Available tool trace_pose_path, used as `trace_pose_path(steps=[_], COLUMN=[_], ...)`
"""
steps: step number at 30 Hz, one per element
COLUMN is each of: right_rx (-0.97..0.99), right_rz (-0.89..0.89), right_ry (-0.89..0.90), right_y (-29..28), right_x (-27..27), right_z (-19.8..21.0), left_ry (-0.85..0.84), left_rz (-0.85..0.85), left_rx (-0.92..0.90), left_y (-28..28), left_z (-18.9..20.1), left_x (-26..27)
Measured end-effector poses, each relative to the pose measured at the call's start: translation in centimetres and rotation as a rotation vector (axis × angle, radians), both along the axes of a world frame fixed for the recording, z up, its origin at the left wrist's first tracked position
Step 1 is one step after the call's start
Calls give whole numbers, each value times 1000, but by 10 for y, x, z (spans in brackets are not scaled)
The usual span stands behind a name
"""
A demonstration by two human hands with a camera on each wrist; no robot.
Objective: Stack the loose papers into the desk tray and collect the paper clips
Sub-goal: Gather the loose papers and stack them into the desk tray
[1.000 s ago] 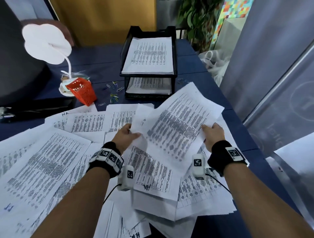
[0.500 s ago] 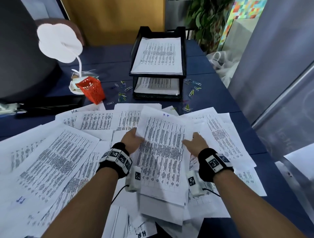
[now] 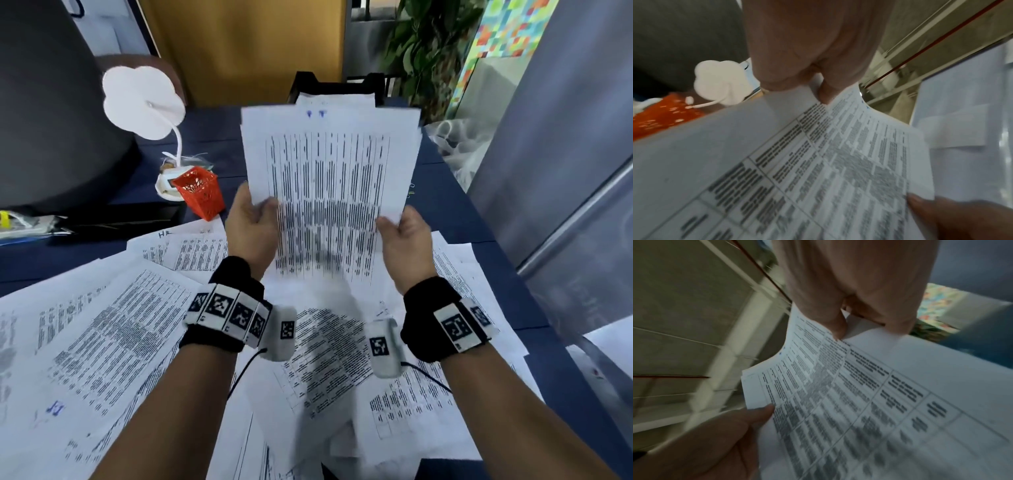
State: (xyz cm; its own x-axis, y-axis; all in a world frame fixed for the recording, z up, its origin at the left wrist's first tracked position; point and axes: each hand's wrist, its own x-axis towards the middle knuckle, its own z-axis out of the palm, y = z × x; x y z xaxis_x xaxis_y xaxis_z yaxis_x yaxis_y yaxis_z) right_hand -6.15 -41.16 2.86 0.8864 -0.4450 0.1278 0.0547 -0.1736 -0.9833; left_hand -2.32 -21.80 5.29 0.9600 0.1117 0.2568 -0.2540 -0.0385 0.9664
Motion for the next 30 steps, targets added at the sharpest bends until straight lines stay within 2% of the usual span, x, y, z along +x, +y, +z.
trace_pose_path(steps=[2, 4, 7, 12, 17, 20, 25, 30], right_rx=[-29, -15, 113, 253, 190, 154, 95, 67], right_rz=[-19, -5, 32, -75, 46, 32, 47, 69], right_ry=[-95, -117, -57, 69, 147, 114, 176, 86], right_y=[4, 8, 13, 5, 10, 10, 5, 8], right_x=[2, 1, -4, -6, -12, -8, -7, -9], right_z=[20, 27, 21, -4, -12, -12, -14, -4], left_ry=[-92, -110, -19, 140, 233, 207, 121, -1], left_rz=[25, 19, 12, -30, -58, -30, 21, 32], left_rx=[-58, -36, 59, -29, -94, -94, -128, -163], left_y=[-2, -3, -2, 7, 4, 4, 10, 10], left_z=[15, 13, -6, -39, -50, -49, -41, -20], left_x=[-2, -3, -4, -3, -5, -4, 2, 9])
